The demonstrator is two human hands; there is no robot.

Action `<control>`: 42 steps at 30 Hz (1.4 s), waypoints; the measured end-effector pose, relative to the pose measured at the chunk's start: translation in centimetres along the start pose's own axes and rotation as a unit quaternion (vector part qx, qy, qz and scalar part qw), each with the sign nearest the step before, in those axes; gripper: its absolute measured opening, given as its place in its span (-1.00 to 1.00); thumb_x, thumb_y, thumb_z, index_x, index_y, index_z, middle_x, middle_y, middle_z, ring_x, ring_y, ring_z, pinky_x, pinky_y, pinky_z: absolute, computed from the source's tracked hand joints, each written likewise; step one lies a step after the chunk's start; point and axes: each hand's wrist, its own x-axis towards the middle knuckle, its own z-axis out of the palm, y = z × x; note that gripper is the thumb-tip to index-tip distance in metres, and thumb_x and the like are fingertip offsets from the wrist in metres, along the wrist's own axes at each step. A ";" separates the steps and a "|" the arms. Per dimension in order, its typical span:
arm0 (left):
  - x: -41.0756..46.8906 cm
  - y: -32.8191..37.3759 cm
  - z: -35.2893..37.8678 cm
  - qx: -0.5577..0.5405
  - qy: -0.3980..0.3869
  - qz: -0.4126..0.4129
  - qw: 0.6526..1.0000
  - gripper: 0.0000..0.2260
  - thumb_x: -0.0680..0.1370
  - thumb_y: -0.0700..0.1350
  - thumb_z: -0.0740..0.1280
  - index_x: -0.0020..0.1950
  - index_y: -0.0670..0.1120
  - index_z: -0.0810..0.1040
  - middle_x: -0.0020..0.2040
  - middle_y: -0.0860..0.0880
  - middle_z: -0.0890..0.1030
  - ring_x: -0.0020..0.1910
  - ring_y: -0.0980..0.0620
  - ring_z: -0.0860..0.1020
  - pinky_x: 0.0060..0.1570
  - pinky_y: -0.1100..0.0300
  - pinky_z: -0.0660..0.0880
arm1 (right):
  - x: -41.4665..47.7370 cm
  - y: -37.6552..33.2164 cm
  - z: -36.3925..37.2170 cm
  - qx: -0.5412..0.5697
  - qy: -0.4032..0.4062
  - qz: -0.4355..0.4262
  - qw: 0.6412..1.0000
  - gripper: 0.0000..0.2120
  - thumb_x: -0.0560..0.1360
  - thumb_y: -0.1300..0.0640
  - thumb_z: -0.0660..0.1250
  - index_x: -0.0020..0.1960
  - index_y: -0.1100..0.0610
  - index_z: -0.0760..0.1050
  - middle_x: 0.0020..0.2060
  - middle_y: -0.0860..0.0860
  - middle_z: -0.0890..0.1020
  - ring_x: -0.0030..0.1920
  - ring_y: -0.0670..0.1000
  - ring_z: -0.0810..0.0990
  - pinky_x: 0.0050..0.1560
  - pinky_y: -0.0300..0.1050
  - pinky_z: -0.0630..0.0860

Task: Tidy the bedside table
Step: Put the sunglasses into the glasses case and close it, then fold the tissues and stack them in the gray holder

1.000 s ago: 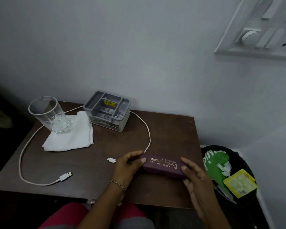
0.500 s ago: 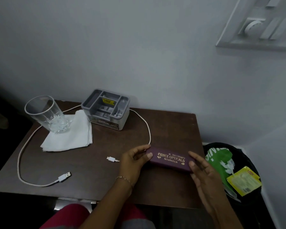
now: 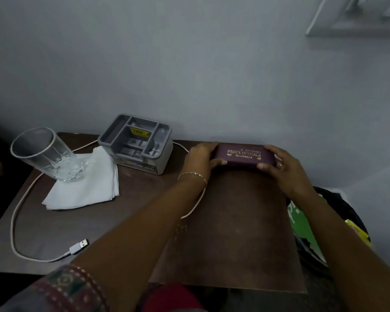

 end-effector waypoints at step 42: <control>-6.5 -12.9 -12.4 -0.282 0.267 -0.173 0.905 -0.68 0.61 -0.04 0.13 0.29 -0.16 0.42 0.27 -0.11 0.49 0.30 -0.09 0.41 0.23 0.15 0.32 | -3.2 -14.2 18.7 0.115 -0.013 0.072 0.991 -0.66 0.59 0.01 0.16 0.24 0.19 0.47 0.11 0.04 0.59 0.20 0.02 0.52 0.06 -0.20 0.35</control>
